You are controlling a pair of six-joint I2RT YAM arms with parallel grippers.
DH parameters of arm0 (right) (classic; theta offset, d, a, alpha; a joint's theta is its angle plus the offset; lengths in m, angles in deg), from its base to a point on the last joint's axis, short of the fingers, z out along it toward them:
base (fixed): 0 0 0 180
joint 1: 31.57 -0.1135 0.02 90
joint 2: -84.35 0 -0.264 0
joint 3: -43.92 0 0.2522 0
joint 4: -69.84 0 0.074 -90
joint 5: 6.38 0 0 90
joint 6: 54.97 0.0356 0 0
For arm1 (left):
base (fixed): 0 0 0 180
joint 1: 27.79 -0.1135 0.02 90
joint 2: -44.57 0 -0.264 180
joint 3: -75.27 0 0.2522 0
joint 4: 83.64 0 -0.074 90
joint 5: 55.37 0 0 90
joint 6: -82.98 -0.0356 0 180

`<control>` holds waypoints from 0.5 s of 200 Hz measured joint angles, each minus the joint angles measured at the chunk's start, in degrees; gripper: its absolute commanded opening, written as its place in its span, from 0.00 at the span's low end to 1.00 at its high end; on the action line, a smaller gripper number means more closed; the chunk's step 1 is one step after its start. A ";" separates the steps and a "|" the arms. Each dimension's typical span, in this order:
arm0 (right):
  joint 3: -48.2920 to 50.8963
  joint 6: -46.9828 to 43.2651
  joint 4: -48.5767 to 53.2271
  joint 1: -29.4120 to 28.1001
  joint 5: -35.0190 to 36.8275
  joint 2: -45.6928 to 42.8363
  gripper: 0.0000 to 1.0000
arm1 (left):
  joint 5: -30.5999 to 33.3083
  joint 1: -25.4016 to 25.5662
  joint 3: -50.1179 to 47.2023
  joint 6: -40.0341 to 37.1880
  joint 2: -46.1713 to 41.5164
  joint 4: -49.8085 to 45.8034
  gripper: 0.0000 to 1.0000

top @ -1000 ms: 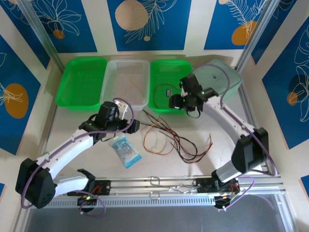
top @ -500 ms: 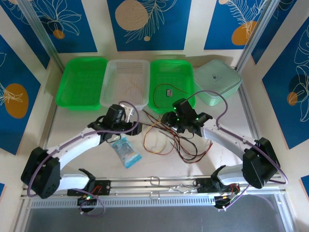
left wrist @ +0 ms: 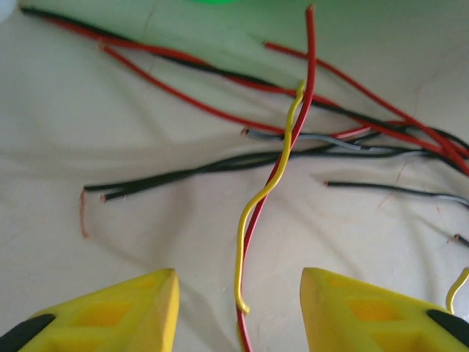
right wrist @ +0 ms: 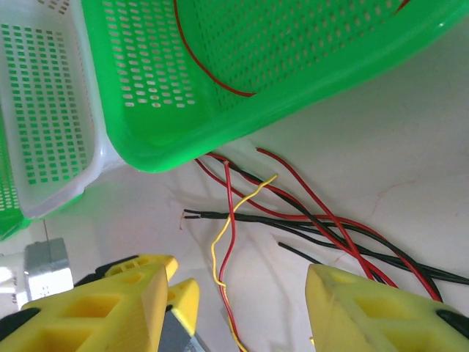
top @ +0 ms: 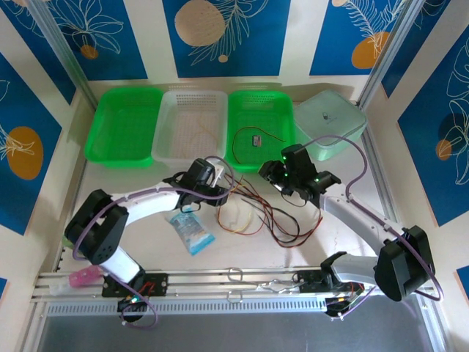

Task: Untangle the cables

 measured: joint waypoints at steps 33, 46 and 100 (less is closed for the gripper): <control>0.72 0.00 0.42 0.17 0.09 0.00 0.52 | -0.26 0.42 1.70 -0.11 3.32 1.20 0.38; 0.83 0.00 0.44 0.17 0.11 -0.07 0.52 | -0.22 0.50 2.54 0.09 4.90 1.18 0.35; 1.07 0.00 0.44 0.44 0.11 -0.31 0.52 | -0.20 0.52 4.37 0.92 8.22 1.18 0.15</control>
